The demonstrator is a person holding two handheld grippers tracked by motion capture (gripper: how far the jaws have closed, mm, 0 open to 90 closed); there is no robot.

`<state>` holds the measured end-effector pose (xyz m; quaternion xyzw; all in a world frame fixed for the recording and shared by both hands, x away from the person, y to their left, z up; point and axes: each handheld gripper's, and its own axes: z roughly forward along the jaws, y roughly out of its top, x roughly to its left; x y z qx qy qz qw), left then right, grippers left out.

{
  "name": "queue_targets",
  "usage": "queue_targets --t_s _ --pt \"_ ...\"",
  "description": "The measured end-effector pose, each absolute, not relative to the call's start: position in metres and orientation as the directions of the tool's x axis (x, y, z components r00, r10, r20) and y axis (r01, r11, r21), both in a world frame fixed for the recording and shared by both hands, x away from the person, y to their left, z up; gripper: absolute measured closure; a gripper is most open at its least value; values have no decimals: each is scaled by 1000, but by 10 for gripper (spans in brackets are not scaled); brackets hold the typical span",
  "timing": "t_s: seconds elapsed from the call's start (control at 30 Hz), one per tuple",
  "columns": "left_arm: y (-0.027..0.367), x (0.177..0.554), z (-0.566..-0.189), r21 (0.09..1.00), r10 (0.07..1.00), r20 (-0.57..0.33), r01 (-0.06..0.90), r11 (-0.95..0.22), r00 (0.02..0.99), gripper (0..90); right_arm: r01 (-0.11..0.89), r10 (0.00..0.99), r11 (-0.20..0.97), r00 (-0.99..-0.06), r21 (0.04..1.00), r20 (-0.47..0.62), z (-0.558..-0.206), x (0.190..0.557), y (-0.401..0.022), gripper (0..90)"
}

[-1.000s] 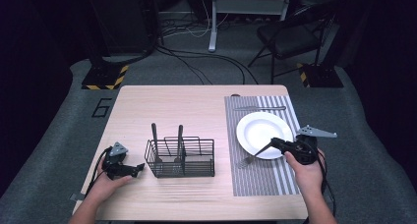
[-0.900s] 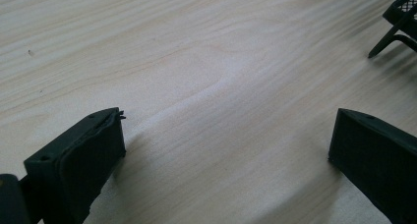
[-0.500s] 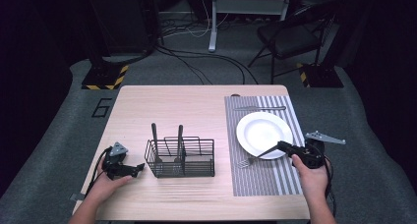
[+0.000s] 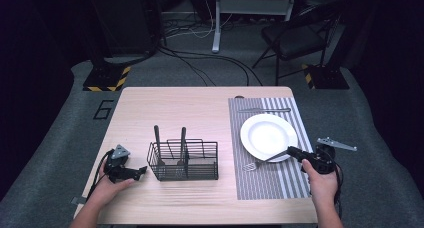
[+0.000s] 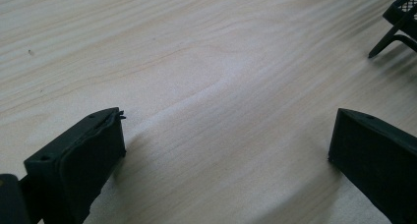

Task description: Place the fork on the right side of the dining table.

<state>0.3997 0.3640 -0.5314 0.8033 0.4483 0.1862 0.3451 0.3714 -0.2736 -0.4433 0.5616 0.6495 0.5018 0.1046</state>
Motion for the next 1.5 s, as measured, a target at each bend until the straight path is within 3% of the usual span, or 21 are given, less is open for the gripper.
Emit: queue_targets --t_s 1.5 --pt "364 399 -531 719 850 -9 594 -360 527 2 698 813 -298 -173 651 556 -510 370 -313 702"
